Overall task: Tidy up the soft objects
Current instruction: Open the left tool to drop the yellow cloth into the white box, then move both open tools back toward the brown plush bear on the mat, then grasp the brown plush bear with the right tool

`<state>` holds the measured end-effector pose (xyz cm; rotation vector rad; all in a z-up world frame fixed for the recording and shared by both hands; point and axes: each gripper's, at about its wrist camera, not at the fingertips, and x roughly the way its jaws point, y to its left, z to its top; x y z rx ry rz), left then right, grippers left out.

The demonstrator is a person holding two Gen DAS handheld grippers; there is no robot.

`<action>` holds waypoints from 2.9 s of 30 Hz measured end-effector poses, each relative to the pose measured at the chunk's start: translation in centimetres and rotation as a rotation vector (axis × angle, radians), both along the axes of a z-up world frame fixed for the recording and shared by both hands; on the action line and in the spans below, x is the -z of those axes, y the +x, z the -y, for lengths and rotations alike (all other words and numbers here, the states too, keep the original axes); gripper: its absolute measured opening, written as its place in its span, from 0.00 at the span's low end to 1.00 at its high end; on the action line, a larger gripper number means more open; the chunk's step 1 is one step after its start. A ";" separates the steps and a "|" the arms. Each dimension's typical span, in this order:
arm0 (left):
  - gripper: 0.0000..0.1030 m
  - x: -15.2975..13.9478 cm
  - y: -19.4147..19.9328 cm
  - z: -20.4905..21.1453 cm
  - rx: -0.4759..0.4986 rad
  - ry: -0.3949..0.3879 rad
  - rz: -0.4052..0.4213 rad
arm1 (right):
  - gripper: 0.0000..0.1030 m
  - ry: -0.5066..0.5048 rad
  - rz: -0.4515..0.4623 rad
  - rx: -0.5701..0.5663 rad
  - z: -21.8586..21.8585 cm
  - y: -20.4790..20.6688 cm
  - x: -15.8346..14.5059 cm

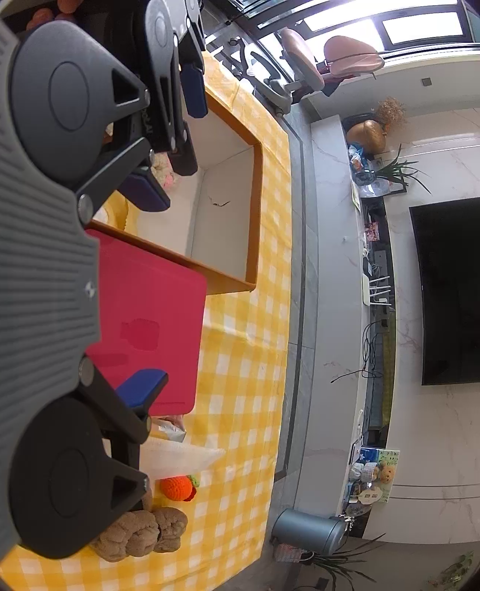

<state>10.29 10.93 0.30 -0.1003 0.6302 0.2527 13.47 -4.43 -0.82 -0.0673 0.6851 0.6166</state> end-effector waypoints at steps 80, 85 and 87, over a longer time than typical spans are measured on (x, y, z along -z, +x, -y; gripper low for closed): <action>0.78 2.8 8.6 22.5 0.228 0.079 -0.047 | 0.89 0.215 -0.338 0.552 24.9 15.6 9.7; 0.79 3.2 8.1 20.8 0.226 -0.051 -0.060 | 0.90 0.198 -0.384 0.562 25.4 16.6 11.7; 0.79 3.4 7.8 20.2 0.225 -0.087 -0.067 | 0.90 0.199 -0.378 0.563 25.4 16.8 11.7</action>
